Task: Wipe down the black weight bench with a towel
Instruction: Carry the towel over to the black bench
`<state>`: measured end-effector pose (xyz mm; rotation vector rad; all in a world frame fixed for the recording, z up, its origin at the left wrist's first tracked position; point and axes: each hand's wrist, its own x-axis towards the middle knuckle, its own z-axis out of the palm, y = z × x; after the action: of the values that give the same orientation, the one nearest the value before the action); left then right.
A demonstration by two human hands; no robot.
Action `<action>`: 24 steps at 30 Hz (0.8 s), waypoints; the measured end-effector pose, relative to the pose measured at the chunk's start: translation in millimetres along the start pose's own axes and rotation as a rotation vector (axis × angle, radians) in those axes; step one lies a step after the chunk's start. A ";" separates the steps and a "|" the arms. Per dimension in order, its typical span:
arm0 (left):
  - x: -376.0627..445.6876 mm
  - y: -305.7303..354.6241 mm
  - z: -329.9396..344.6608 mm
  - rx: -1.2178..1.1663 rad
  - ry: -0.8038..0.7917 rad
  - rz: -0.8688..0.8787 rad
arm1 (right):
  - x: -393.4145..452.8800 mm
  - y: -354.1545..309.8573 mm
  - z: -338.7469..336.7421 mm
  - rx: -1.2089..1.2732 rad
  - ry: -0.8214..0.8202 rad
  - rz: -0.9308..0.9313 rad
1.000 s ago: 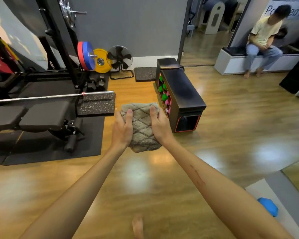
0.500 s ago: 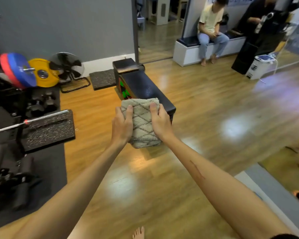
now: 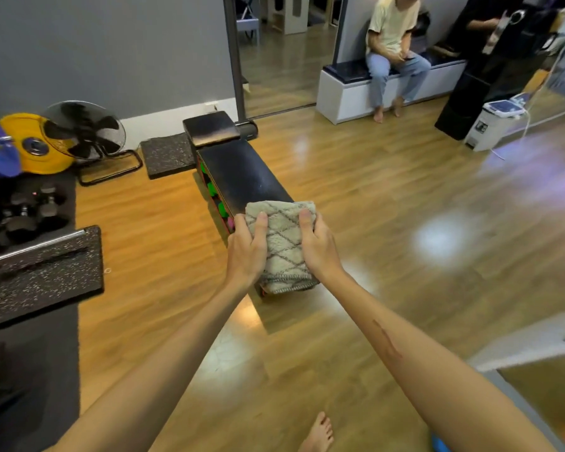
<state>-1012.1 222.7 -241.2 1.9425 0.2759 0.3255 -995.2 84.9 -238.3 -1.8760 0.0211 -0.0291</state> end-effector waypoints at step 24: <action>352.1 11.7 134.3 -0.036 0.250 -0.152 | 422.7 -0.5 27.5 -0.059 -0.347 -0.072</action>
<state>-635.0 222.4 -245.3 1.8330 0.5742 0.4706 -571.8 98.8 -242.2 -1.9169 -0.2863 0.2495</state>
